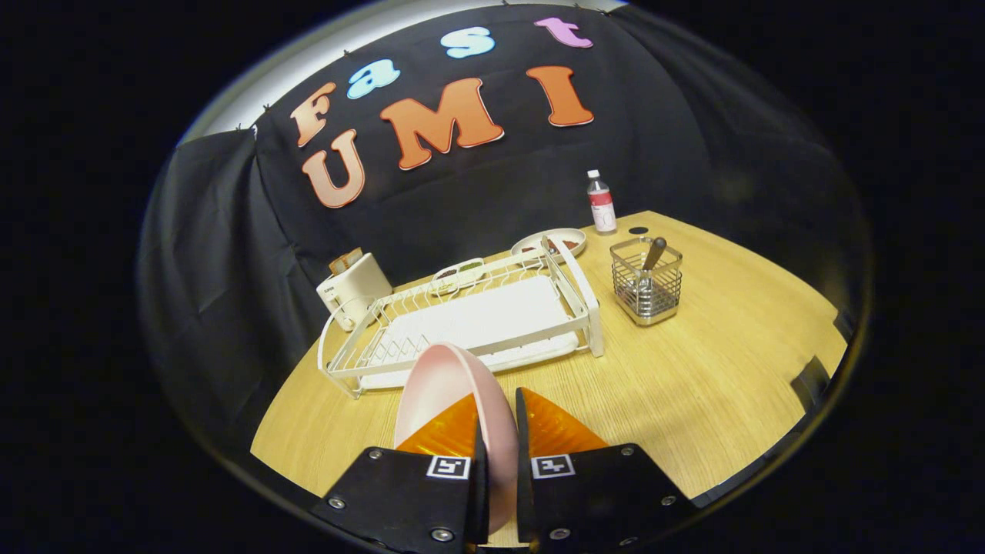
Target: Take the plate from the dish rack, then take the spoon from the basket and place it into the plate.
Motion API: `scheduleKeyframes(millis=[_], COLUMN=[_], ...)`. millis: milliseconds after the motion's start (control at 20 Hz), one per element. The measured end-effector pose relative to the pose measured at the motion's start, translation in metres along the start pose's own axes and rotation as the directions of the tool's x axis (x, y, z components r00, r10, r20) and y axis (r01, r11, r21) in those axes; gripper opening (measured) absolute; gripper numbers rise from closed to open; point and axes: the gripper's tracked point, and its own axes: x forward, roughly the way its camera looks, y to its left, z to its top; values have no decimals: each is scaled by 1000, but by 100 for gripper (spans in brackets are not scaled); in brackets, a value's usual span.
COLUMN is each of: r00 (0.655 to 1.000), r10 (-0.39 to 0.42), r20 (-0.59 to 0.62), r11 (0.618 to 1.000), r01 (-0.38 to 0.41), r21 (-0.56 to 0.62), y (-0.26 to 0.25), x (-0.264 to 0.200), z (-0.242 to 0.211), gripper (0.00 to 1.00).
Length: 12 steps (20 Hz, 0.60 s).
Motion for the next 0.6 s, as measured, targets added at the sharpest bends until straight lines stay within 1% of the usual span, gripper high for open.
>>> scheduleKeyframes(millis=[300, 450, 600], r00=[998, 997, 994], r10=[45, 66, 82], r20=[-40, -39, -66], r11=[996, 993, 990], r01=[-41, -61, -73], r21=[85, 105, 119], y=[-5, -3, -3], x=[15, 25, 36], z=[-19, -21, -30], gripper=[15, 15, 15])
